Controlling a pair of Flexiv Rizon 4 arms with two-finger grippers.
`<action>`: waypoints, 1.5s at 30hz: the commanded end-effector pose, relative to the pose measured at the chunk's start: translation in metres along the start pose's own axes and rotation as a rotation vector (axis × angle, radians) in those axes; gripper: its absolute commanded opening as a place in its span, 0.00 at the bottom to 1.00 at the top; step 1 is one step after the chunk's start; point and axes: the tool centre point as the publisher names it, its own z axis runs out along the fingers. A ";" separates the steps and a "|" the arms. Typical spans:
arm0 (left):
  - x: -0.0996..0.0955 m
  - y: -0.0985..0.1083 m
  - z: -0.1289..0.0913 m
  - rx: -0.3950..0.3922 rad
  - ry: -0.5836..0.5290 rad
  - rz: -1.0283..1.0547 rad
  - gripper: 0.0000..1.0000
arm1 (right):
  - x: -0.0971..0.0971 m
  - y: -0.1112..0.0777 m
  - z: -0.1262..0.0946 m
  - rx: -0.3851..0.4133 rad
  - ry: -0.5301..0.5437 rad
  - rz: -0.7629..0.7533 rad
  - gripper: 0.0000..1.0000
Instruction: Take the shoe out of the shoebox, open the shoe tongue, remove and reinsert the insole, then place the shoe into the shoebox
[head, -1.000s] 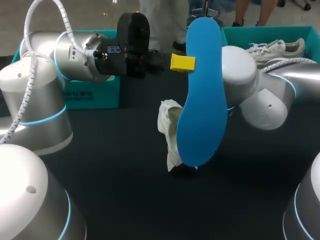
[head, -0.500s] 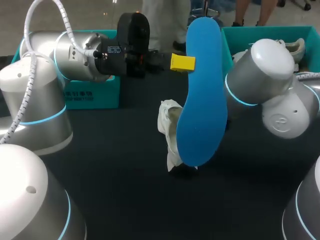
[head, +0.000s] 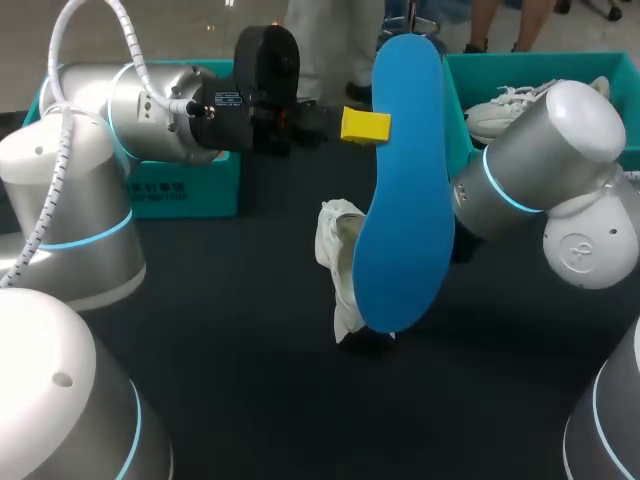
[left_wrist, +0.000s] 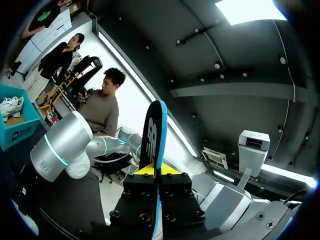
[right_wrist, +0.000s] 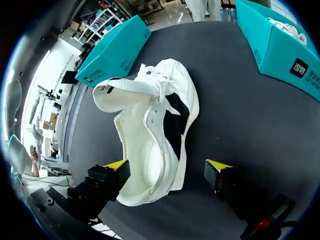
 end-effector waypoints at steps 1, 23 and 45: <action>0.001 0.001 -0.001 0.001 0.000 0.001 0.00 | 0.002 0.001 -0.001 -0.002 0.037 0.005 1.00; 0.001 0.001 -0.001 0.001 0.000 0.001 0.00 | 0.039 0.025 -0.074 -0.057 0.489 0.152 1.00; 0.001 0.001 -0.001 0.001 0.000 0.001 0.00 | 0.044 0.058 -0.140 -0.104 0.848 0.218 1.00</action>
